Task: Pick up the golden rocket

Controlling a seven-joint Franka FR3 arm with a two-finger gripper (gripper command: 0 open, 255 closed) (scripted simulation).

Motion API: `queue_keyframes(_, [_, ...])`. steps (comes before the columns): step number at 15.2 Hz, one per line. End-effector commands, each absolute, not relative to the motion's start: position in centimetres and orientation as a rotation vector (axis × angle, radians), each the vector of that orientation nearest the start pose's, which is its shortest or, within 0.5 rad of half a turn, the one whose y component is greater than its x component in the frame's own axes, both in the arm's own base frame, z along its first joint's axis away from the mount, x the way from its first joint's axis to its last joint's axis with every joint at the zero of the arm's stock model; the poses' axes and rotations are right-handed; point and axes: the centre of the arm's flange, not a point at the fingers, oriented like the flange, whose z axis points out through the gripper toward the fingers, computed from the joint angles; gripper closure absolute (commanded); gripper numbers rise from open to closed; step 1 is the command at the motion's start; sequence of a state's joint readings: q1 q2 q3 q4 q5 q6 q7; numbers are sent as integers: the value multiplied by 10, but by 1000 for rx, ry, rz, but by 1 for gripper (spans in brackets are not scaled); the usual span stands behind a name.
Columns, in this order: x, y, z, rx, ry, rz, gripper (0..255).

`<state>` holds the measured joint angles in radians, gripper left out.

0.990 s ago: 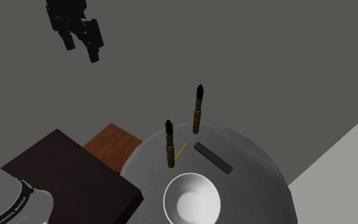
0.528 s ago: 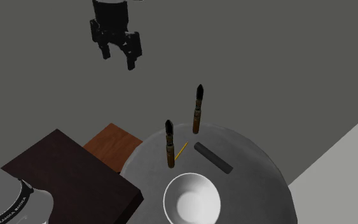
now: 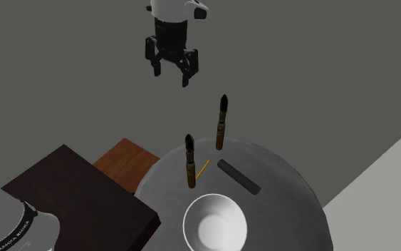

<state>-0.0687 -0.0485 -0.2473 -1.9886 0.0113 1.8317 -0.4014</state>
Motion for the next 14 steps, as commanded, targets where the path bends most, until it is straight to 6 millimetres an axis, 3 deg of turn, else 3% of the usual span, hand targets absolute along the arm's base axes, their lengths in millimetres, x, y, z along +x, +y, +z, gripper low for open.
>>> queue_keyframes(1, [526,-176,461,-3079,-143,153,0])
queue_keyframes(14, [655,-261,384,-3095,-233,196,0])
